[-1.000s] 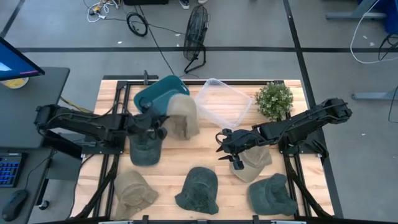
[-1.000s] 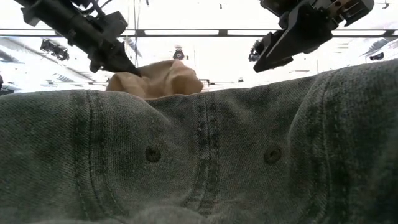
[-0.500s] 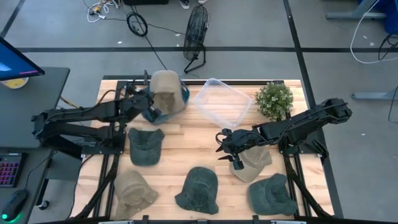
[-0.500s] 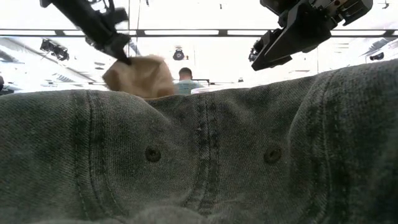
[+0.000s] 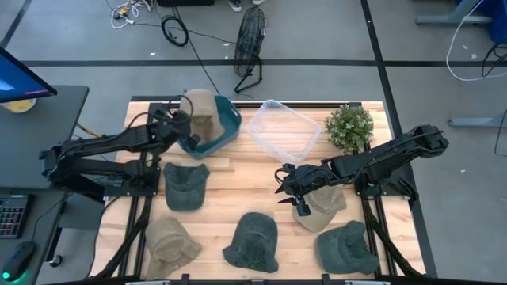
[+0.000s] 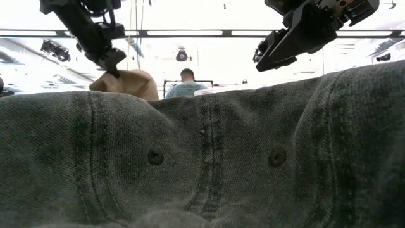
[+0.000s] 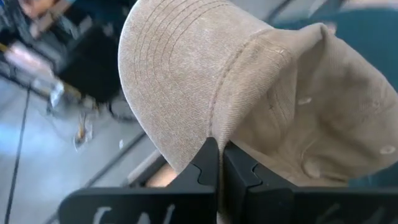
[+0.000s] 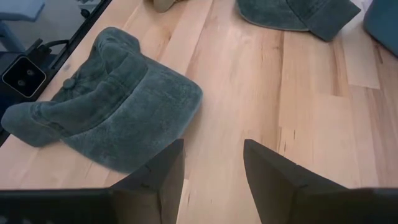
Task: Pick & Place hat
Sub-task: Put the middle brown cap into the blue bin, then put the right brown cap into the blue bin
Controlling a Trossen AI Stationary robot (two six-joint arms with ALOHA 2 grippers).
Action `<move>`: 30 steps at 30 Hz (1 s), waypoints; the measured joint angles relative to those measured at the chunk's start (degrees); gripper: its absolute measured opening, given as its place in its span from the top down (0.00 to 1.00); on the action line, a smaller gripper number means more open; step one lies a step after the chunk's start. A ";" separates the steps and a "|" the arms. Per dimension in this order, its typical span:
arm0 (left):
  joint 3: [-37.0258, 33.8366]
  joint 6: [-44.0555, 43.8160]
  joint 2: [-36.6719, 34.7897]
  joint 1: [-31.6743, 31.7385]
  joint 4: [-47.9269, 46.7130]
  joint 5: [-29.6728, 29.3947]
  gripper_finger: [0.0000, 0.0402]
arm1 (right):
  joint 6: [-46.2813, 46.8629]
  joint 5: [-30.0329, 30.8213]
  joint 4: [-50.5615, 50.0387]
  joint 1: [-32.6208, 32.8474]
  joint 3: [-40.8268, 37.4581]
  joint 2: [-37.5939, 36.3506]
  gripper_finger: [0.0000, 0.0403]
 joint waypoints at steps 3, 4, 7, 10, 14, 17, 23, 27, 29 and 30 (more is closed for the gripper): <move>0.00 -4.83 1.53 0.00 -7.04 0.64 0.99 | -0.09 0.00 0.00 0.00 0.00 0.00 0.58; 0.00 -6.04 2.05 0.00 -8.68 1.38 0.99 | -0.15 0.00 0.00 -0.02 0.00 0.00 0.58; -0.02 -7.84 3.47 0.00 -9.59 3.32 0.96 | -0.15 0.00 0.00 0.01 0.00 0.00 0.58; -0.02 -6.93 4.99 0.00 -8.83 5.07 0.89 | -0.15 0.00 0.02 0.00 0.00 0.00 0.58; -0.02 -6.69 7.04 0.00 -7.98 8.66 0.77 | -0.15 0.00 0.00 -0.01 0.00 0.00 0.58; -0.02 -6.83 7.59 -0.21 -6.62 9.95 0.69 | -0.13 0.00 -0.04 -0.02 0.00 0.00 0.58; 3.14 -3.87 6.93 -1.95 -4.62 10.04 0.59 | 0.14 0.00 -0.04 0.01 0.00 0.00 0.58; 8.98 -4.10 6.96 -4.13 -8.06 10.00 0.58 | 1.44 -0.01 -0.09 0.01 0.00 0.00 0.58; 11.69 -5.82 6.94 -5.59 -8.67 9.92 0.58 | 2.06 0.06 -0.55 0.34 0.00 0.00 0.58; 12.72 -6.81 6.94 -6.52 -8.89 10.09 0.58 | 2.37 0.09 -1.04 0.60 0.00 0.00 0.58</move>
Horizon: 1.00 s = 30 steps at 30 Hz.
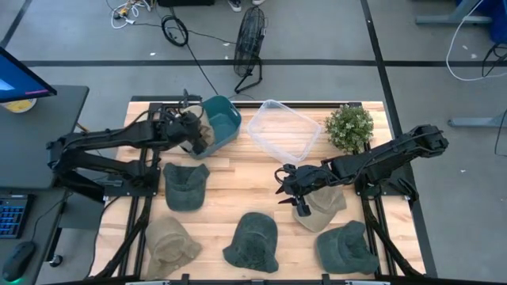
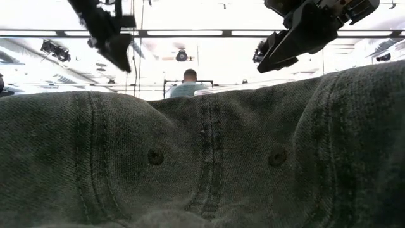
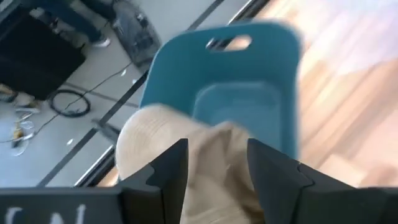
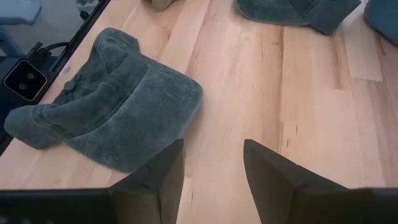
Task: Pick & Place hat
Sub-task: Put the right brown cap into the blue bin
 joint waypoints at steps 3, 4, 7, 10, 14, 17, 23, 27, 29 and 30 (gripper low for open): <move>1.57 -0.41 0.00 -3.53 0.20 2.91 0.58 | 2.56 -0.05 -5.09 1.18 0.40 0.00 0.58; 1.58 -0.42 0.00 -4.83 0.42 3.86 0.58 | 3.66 0.41 -8.24 1.59 0.87 0.00 0.58; 0.81 -2.48 0.48 -8.99 0.12 5.08 0.58 | 8.78 5.90 -18.24 2.83 1.94 0.00 0.58; -2.08 -6.69 0.59 -13.50 1.57 5.13 0.58 | 16.62 10.01 -26.42 3.53 1.95 0.00 0.58; -7.21 -10.91 0.59 -18.62 6.39 5.19 0.58 | 25.25 12.40 -32.47 4.47 1.95 0.00 0.58; -9.89 -14.30 0.59 -21.46 9.56 5.04 0.58 | 29.33 12.54 -32.48 4.84 1.95 0.00 0.58; -12.83 -19.60 0.59 -25.44 13.34 5.04 0.58 | 37.40 7.81 -35.48 6.14 1.99 0.00 0.58; -12.87 -19.99 0.59 -26.77 14.17 4.91 0.58 | 44.12 9.94 -41.39 6.84 1.98 0.00 0.58; -12.87 -19.74 0.59 -27.08 14.82 4.51 0.58 | 44.74 10.15 -42.63 7.21 1.99 0.00 0.58; -12.87 -19.57 0.59 -27.11 15.12 4.29 0.58 | 45.14 10.14 -42.74 7.30 1.99 0.00 0.58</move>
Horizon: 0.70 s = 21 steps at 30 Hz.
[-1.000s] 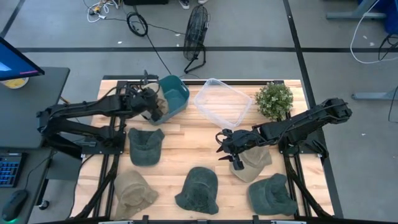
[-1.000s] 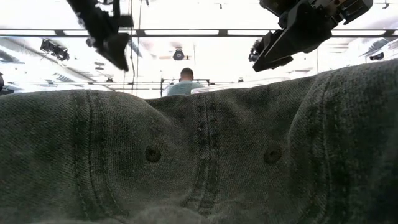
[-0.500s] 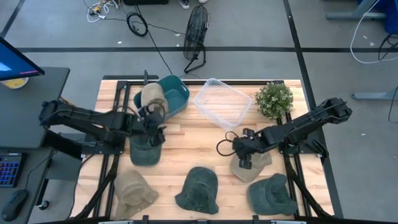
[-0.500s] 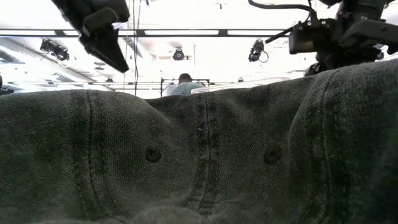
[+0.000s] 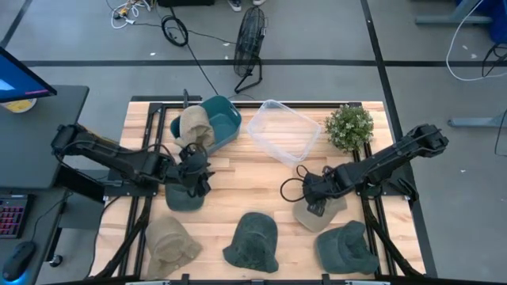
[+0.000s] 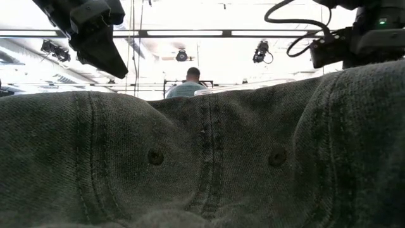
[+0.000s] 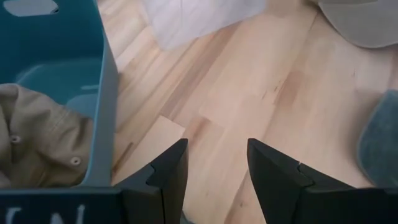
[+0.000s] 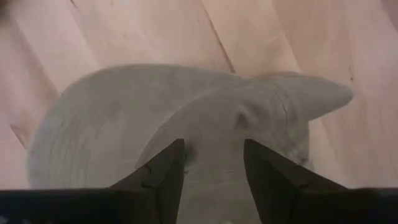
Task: Pick & Place hat
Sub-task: Put the right brown cap into the blue bin
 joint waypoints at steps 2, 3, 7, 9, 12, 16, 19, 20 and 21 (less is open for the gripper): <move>0.00 0.01 0.00 0.04 0.14 -0.22 0.58 | 1.67 -0.13 -0.01 0.02 -0.01 0.00 0.58; 0.00 0.02 0.00 0.04 0.10 -0.24 0.58 | 2.49 -0.17 -0.03 0.02 0.00 0.00 0.58; 0.00 0.01 0.00 0.06 0.09 -0.26 0.58 | 6.34 -0.27 0.09 0.00 -0.06 0.15 0.58; 0.00 0.02 0.00 0.06 0.08 -0.26 0.58 | 8.17 -0.38 0.33 0.00 -0.80 0.19 0.58; 0.00 0.02 0.00 0.06 0.06 -0.26 0.58 | 11.67 -0.41 3.05 0.00 -3.40 0.20 0.58; 0.00 0.42 0.00 0.06 0.05 -0.26 0.58 | 14.05 -0.47 9.30 0.00 -6.70 0.20 0.59; 0.00 0.52 0.00 0.06 0.04 -0.26 0.58 | 13.58 -2.67 13.14 -0.02 -7.19 0.20 0.66; 0.00 0.52 0.00 0.06 0.04 -0.26 0.58 | 13.10 -3.06 14.04 -0.02 -7.19 0.22 0.70; 0.00 0.52 0.00 0.06 0.02 -0.26 0.58 | 12.14 -3.69 14.81 0.00 -7.19 0.21 0.75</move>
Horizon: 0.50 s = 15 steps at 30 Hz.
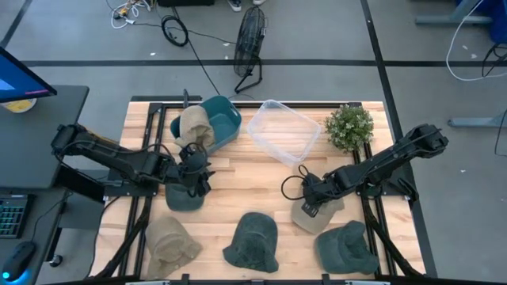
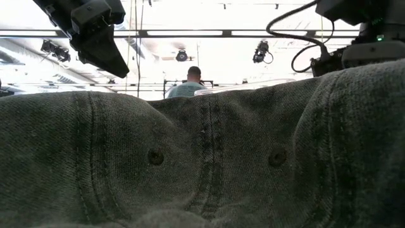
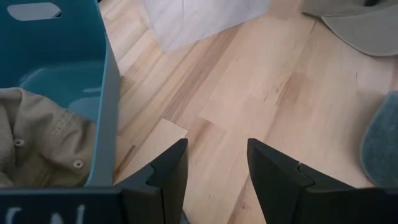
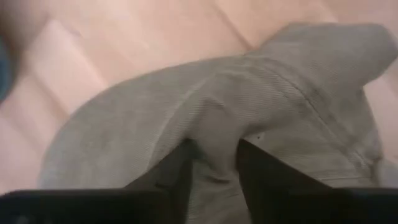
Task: Pick & Place hat
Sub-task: Put the right brown cap into the blue bin
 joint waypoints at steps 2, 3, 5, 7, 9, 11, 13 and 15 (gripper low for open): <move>0.00 0.00 0.00 0.00 0.01 0.00 0.58 | -2.03 -1.47 1.00 -0.01 0.01 -0.17 0.87; 0.00 0.00 0.00 0.00 0.01 0.00 0.58 | -2.68 -2.42 1.17 -0.02 0.19 -0.21 0.93; 0.00 0.00 0.00 0.00 0.01 0.00 0.58 | -4.28 -3.67 1.15 0.02 1.43 -0.21 0.97; 0.00 0.15 0.00 0.00 0.03 0.02 0.58 | -6.11 -4.18 1.41 0.18 3.58 -0.21 0.97; 0.00 0.15 0.00 0.00 0.15 0.02 0.58 | -9.15 -4.22 1.43 0.22 6.44 -0.21 0.98; 0.00 0.15 0.00 0.00 0.49 0.03 0.58 | -13.32 -4.12 1.96 0.22 9.80 -0.21 0.99; 0.00 0.83 0.00 0.00 1.26 0.31 0.58 | -17.87 -3.12 3.24 0.22 13.01 -0.21 0.99; 0.00 3.41 0.00 0.00 3.37 1.92 0.58 | -23.30 -1.58 4.06 0.20 15.81 -0.21 0.99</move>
